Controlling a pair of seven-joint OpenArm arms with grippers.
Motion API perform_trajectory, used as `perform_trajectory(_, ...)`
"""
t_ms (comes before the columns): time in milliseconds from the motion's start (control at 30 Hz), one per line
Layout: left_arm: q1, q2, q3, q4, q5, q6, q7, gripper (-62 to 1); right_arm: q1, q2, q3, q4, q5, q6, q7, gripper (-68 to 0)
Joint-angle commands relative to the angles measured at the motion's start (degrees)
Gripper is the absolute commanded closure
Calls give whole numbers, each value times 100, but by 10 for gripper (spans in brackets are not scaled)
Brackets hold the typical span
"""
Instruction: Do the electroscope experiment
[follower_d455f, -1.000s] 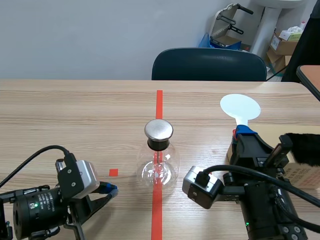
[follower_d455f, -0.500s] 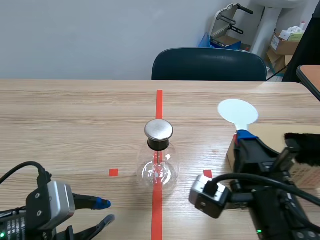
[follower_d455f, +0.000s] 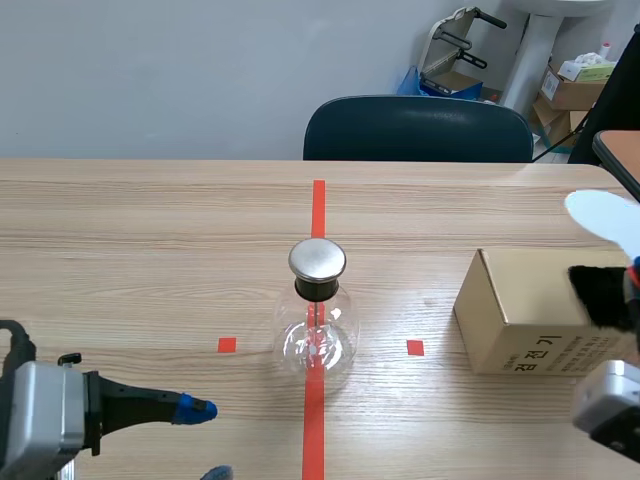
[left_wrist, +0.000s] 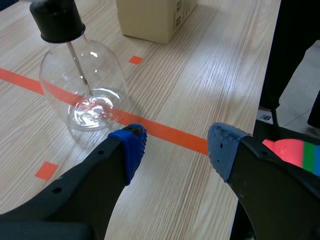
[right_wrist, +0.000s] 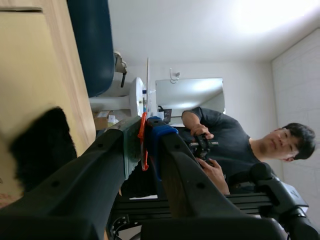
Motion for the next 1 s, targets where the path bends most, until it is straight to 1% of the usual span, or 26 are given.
perform_trajectory(0, 90, -59, -46, 197, -140, 9, -81, -305, 90, -59, 101, -85, 7, -341, 184, -11)
perform_trajectory(33, 133, -109, -44, 282, -188, 31, -79, -316, 103, -129, 236, -160, 26, -341, 356, -11)
perform_trajectory(133, 273, -260, -46, 531, -227, 44, -81, -396, 203, -411, 662, -439, 177, -341, 1043, -11)
perform_trajectory(267, 433, -455, -46, 793, -306, 48, -125, -405, 433, -820, 1198, -933, 173, -341, 1871, -11)
perform_trajectory(333, 498, -546, -46, 898, -385, 72, -199, -405, 533, -951, 1412, -1154, 76, -341, 2116, -11)
perform_trajectory(433, 496, -636, -44, 1008, -579, 83, -195, -406, 664, -970, 1526, -1425, -48, -341, 2146, -11)
perform_trajectory(467, 494, -667, -44, 1040, -586, 94, -186, -408, 728, -973, 1554, -1504, -92, -341, 2144, -11)
perform_trajectory(567, 494, -761, -44, 1093, -717, 90, -192, -437, 931, -1016, 1672, -1768, -339, -341, 2107, -11)
perform_trajectory(767, 496, -925, -44, 1231, -984, 90, -197, -437, 1104, -1115, 1873, -2155, -990, -341, 1692, -11)
perform_trajectory(867, 496, -1034, -44, 1344, -1080, 87, -184, -437, 1113, -1156, 1930, -2240, -1226, -341, 1471, -11)
perform_trajectory(967, 496, -1161, -44, 1438, -1270, 87, -181, -437, 1141, -1191, 1941, -2321, -1335, -341, 1456, -11)
